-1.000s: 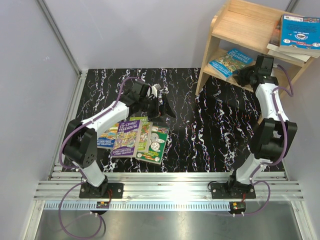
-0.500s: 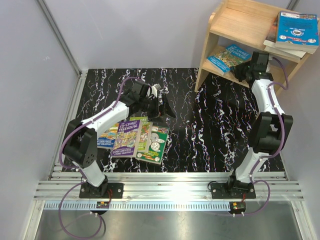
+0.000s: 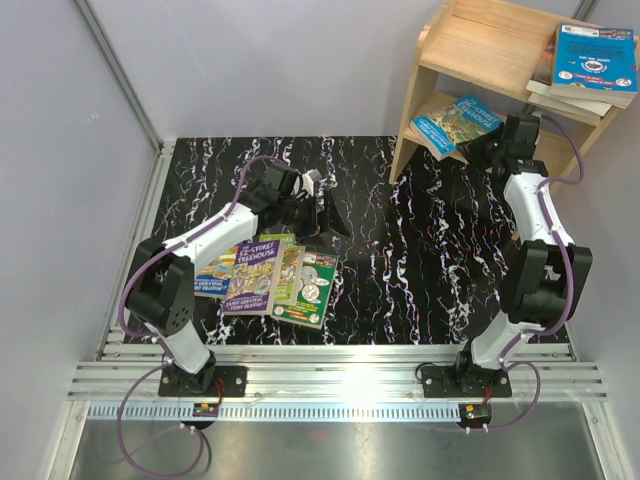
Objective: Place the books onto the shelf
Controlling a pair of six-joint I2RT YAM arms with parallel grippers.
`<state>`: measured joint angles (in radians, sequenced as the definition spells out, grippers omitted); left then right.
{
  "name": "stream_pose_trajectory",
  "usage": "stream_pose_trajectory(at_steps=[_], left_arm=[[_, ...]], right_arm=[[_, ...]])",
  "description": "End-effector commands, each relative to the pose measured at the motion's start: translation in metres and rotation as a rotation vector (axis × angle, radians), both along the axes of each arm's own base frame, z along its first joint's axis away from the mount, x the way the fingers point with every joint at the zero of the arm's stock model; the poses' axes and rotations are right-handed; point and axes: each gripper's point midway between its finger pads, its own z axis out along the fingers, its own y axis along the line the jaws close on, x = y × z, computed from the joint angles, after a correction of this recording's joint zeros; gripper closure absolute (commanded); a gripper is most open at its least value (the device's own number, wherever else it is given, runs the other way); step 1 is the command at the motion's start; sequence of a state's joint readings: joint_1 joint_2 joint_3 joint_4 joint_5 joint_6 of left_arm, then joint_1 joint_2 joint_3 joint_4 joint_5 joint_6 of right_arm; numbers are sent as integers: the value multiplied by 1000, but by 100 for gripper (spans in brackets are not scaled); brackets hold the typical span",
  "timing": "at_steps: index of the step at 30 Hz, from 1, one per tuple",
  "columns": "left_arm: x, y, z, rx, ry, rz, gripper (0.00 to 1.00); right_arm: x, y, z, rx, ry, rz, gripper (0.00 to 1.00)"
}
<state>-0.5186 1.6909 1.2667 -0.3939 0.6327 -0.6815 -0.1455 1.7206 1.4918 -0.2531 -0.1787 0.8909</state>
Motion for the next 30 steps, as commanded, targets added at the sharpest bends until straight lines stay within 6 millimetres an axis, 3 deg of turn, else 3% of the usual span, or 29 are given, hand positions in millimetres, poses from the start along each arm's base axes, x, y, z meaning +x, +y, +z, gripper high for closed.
stream_pose_trajectory(at_steps=[1,5,10,12,15,22,30], left_arm=[[3,-3,13,-42,-44,-17,6],[4,-5,15,-51,-48,-20,6],[6,-5,17,-53,-52,-15,6],[5,-6,15,-55,-47,-17,6],[6,-6,16,-61,-45,-14,6],[5,-6,13,-61,-39,-11,6],[4,-4,12,-56,-41,-14,6]], right_arm=[[-36,1,-26,-49,131,75,100],[-40,-28,-13,-65,113,28,100],[-27,-38,-6,-82,98,21,100],[-17,-34,0,-65,81,45,100],[-3,-28,-10,-51,97,61,100],[28,11,-6,-85,90,133,100],[35,38,-5,-101,87,172,100]])
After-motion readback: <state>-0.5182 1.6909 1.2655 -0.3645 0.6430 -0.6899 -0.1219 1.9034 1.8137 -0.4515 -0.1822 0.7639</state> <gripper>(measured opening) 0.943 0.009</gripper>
